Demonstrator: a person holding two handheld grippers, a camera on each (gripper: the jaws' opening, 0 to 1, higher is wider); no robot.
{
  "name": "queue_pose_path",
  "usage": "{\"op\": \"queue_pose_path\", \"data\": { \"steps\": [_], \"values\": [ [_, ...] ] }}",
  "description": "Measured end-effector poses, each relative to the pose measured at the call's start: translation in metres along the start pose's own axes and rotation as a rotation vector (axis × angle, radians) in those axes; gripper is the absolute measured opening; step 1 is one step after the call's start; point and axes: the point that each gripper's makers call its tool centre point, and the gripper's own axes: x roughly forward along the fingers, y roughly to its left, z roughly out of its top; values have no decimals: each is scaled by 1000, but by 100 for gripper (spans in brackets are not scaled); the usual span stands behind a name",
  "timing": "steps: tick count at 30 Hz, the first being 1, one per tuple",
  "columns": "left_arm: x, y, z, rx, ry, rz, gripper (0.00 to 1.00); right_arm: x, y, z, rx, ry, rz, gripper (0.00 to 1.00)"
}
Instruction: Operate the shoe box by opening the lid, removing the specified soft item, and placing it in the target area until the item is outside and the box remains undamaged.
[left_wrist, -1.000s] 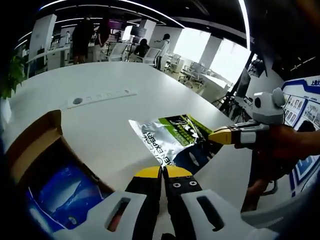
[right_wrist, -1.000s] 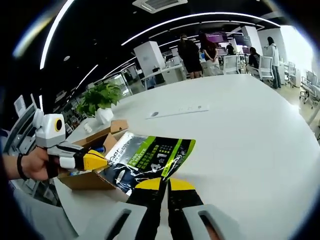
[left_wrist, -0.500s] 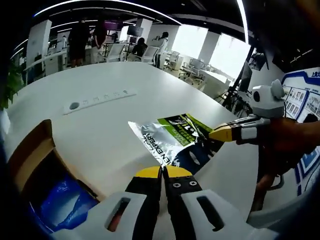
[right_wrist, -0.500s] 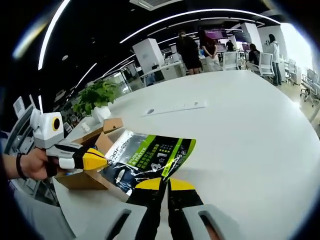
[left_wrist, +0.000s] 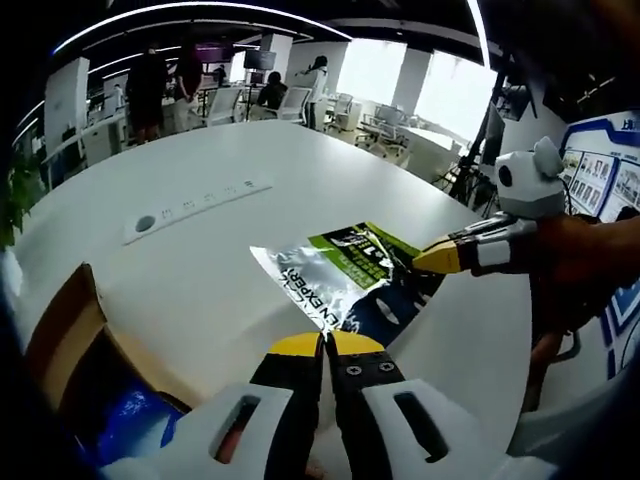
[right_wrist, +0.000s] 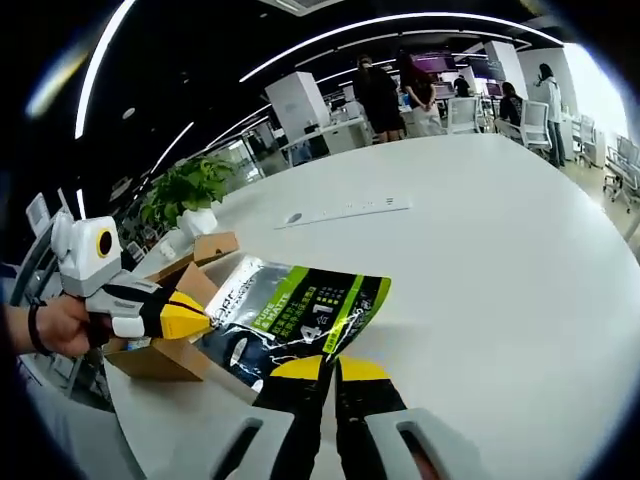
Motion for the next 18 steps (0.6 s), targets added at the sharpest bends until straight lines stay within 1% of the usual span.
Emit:
{"op": "queue_pose_path", "data": {
  "steps": [3, 4, 7, 18],
  "values": [
    [4, 1, -2, 53, 24, 11, 0, 3, -3, -1, -1, 5, -1, 0],
    [6, 1, -3, 82, 37, 20, 0, 4, -4, -2, -4, 10, 0, 0],
    [10, -1, -6, 136, 64, 20, 1, 7, -7, -4, -11, 22, -1, 0],
    [29, 1, -15, 220, 140, 16, 1, 18, -19, -8, -6, 44, -2, 0]
  ]
}}
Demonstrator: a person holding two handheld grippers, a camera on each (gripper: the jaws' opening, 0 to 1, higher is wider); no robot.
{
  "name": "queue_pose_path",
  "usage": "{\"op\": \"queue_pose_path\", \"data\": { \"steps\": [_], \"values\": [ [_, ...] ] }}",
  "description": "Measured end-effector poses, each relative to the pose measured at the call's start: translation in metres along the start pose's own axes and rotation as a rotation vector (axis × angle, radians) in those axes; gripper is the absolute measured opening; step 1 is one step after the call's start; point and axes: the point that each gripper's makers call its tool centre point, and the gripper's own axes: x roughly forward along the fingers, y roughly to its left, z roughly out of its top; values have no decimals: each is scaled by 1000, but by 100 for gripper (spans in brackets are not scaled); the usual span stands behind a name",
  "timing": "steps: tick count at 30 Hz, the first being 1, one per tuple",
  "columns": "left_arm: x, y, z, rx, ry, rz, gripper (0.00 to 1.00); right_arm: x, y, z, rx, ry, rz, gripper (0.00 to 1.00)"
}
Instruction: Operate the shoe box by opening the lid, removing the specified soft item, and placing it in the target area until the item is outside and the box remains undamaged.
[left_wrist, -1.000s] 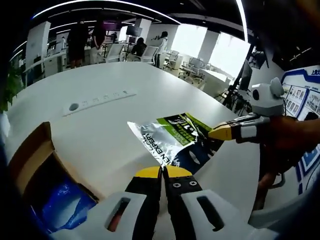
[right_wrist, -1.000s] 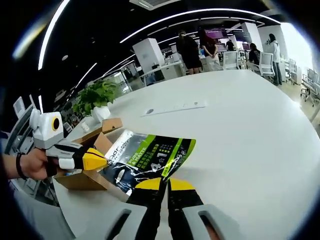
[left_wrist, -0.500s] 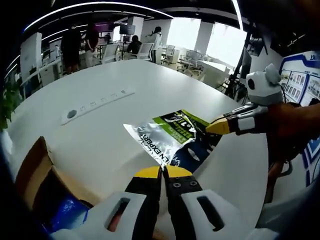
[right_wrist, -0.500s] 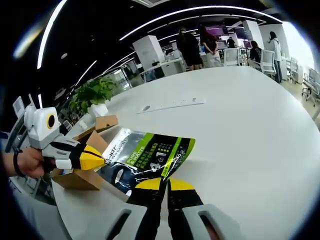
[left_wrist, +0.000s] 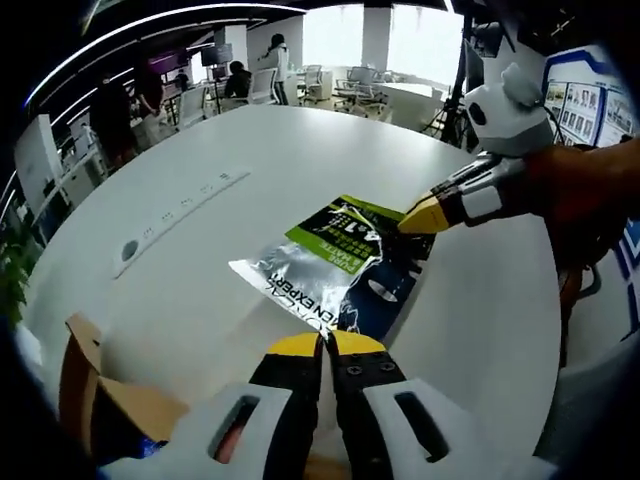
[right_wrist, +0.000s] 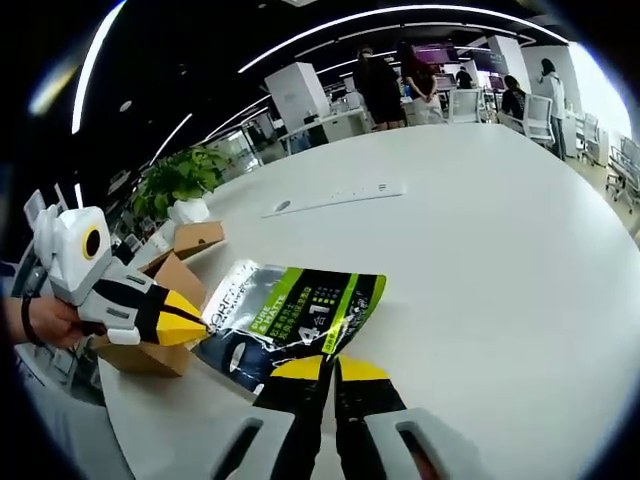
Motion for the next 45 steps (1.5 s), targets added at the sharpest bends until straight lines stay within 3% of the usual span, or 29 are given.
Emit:
{"op": "queue_pose_path", "data": {
  "steps": [17, 26, 45],
  "values": [
    [20, 4, -11, 51, 112, 1, 1, 13, -10, -7, 2, 26, 3, 0],
    [25, 3, -24, 92, 208, -3, 1, 19, -8, -13, 3, 41, 5, 0],
    [28, 4, -32, 83, 267, -18, 2, 21, -9, -18, -5, 57, 6, 0]
  ]
}}
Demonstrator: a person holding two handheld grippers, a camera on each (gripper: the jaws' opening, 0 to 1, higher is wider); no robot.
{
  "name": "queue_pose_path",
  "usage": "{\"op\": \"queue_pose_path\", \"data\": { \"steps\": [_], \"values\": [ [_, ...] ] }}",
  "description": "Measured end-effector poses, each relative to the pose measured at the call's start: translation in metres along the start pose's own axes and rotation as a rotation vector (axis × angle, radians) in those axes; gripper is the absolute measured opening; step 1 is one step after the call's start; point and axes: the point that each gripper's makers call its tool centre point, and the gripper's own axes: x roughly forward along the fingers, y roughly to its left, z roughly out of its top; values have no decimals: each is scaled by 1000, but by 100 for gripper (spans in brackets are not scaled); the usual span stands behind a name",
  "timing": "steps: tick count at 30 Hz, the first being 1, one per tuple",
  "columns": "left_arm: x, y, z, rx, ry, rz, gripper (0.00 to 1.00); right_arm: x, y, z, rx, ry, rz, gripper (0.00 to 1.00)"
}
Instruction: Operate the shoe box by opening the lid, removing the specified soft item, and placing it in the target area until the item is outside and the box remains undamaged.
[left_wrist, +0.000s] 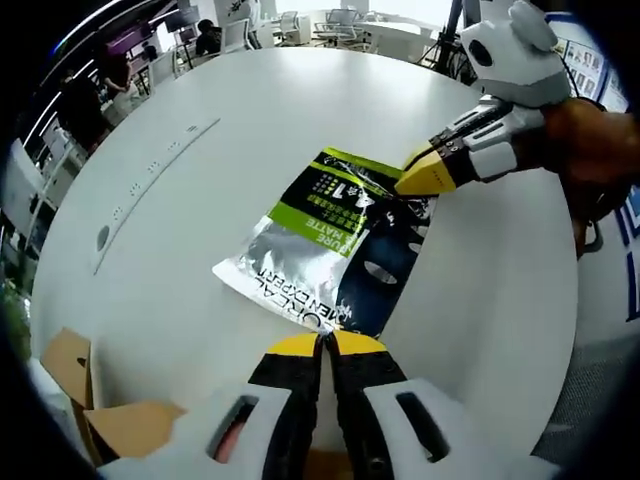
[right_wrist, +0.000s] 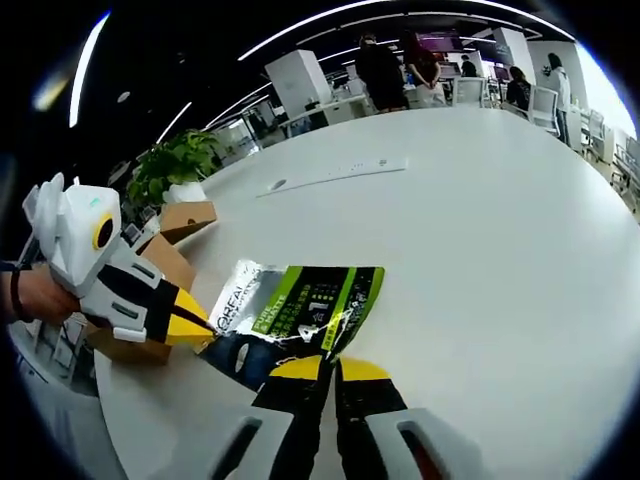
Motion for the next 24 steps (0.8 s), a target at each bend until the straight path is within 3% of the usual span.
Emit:
{"op": "queue_pose_path", "data": {
  "steps": [13, 17, 24],
  "values": [
    [0, 8, 0, 15, -1, 25, 6, -4, -1, -4, 10, 22, -13, 9],
    [-6, 12, -1, 49, 6, 52, 6, -8, -2, -4, 8, 28, -21, 10],
    [-19, 18, 1, 20, -20, 53, 9, -12, 1, -1, 3, 31, -38, 14]
  ]
}}
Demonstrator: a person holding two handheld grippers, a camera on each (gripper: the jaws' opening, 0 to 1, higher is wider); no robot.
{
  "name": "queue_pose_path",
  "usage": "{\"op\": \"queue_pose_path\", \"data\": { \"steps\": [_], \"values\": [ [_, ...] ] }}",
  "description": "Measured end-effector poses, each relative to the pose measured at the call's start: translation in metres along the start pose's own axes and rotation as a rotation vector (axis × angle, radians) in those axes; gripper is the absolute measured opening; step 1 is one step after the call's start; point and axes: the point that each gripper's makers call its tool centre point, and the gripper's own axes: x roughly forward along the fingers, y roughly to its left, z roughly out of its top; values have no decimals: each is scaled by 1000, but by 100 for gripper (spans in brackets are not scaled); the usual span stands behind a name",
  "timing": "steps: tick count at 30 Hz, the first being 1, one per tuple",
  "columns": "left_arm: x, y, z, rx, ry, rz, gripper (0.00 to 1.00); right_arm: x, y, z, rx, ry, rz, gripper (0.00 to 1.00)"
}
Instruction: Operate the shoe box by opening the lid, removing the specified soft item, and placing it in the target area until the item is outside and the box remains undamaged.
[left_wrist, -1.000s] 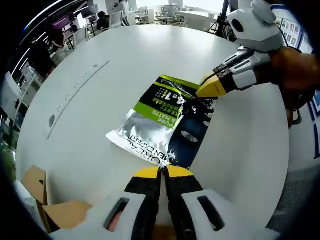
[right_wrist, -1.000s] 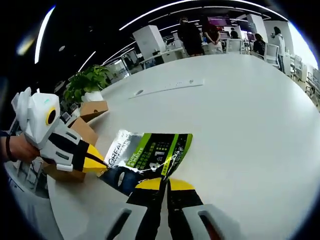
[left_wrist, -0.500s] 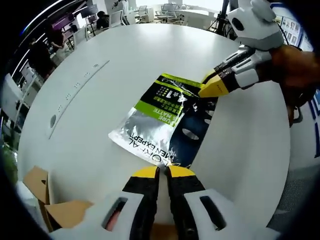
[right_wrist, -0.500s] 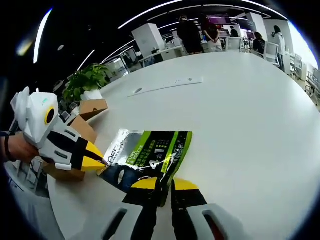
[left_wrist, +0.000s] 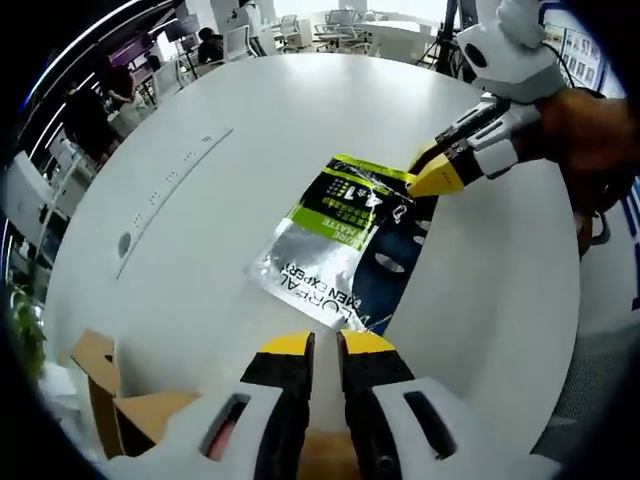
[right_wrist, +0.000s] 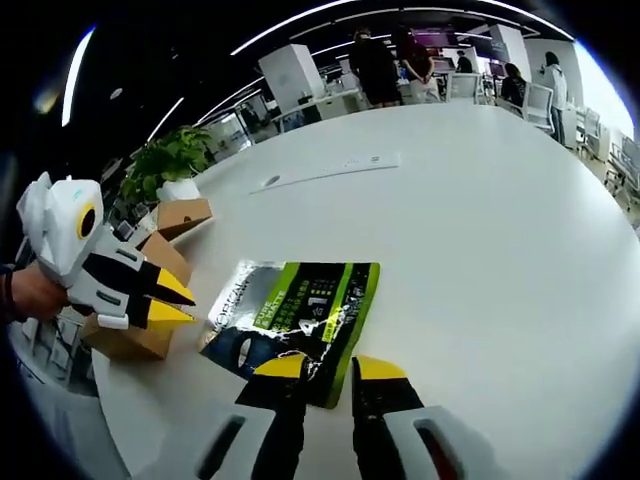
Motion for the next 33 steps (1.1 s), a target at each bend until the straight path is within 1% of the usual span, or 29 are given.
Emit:
{"op": "queue_pose_path", "data": {
  "steps": [4, 7, 11, 16, 20, 24, 30, 33],
  "values": [
    [-7, 0, 1, -20, -19, -5, 11, -4, 4, 2, -26, -2, -14, 18],
    [-12, 1, 4, -47, -35, -11, 12, -7, 4, 1, -27, -2, -15, 18],
    [-20, 0, 4, -53, -44, -8, 13, -14, 1, 3, -25, -10, -38, 18],
    [-28, -3, 6, -100, -72, -27, 15, -21, 0, 6, -30, -19, -55, 19],
    [-35, -5, 11, -129, -103, -42, 16, -27, 2, 9, -22, -33, -61, 19],
    [-45, -8, 20, -186, -163, -65, 16, -30, 7, 11, -27, -41, -60, 20],
    [-59, -9, 24, -232, -219, -84, 18, -37, 13, 16, -13, -65, -59, 20],
    [-64, -7, 24, -242, -236, -86, 18, -40, 16, 18, -10, -76, -59, 21]
  ]
}}
